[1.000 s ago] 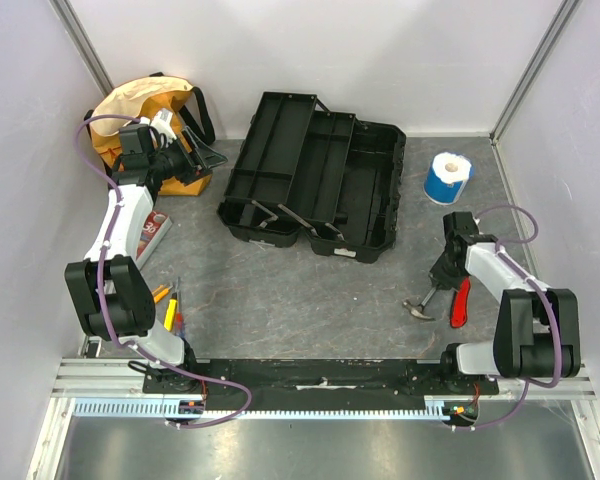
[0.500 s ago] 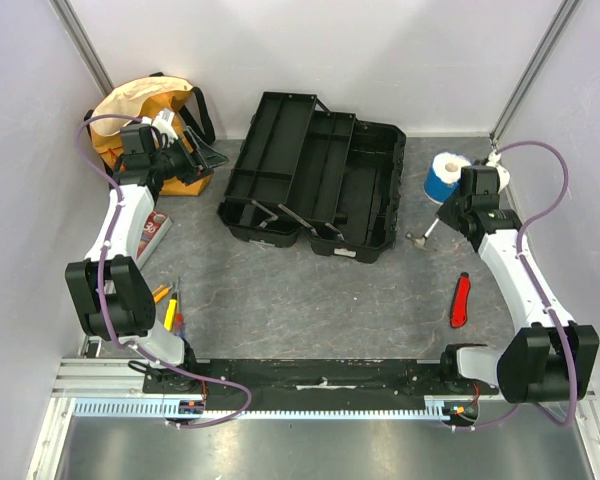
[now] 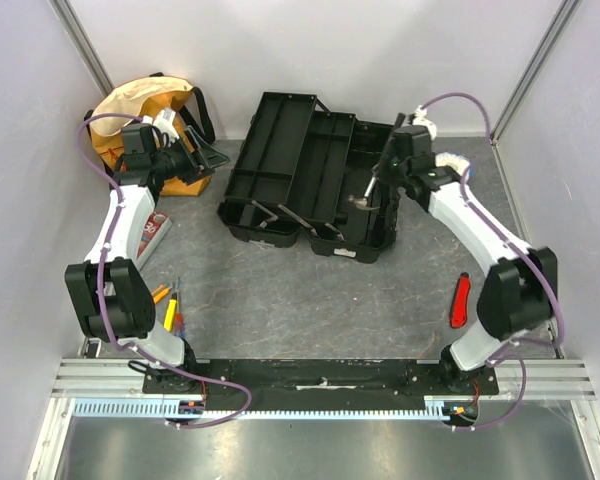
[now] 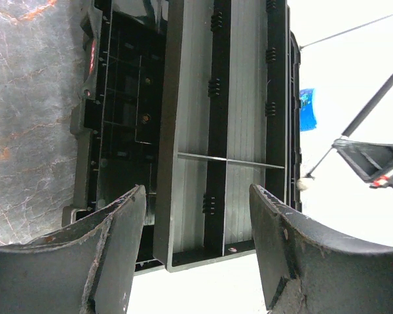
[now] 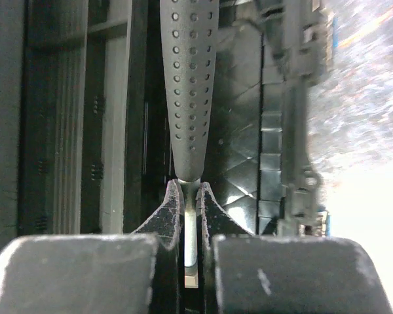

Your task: Pack the tool kit

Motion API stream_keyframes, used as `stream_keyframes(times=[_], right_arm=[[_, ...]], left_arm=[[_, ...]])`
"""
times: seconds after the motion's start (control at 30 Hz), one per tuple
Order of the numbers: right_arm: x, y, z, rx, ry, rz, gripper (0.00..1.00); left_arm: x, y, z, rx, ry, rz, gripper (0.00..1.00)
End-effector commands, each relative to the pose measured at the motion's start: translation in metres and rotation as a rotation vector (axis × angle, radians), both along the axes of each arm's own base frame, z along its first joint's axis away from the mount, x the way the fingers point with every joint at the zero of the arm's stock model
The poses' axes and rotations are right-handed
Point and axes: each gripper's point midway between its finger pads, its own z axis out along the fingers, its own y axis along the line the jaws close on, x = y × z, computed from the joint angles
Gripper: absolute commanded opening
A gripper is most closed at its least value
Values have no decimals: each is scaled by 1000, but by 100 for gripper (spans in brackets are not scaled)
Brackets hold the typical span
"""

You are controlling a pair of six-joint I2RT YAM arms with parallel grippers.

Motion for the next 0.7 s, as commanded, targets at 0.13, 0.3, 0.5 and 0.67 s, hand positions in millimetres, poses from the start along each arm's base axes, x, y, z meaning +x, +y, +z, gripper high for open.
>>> stream_keyframes(times=[0.13, 0.3, 0.5, 0.67], right_arm=[[45, 38, -34, -106, -12, 50, 0], [67, 46, -76, -189, 44, 74, 0], [91, 51, -126, -265, 106, 79, 0], [99, 45, -149, -303, 138, 48, 2]], left_arm=[[-7, -2, 22, 13, -66, -14, 70], [-8, -3, 21, 10, -61, -19, 70], [-9, -4, 21, 6, -57, -21, 70], [-10, -3, 23, 10, -58, -19, 70]])
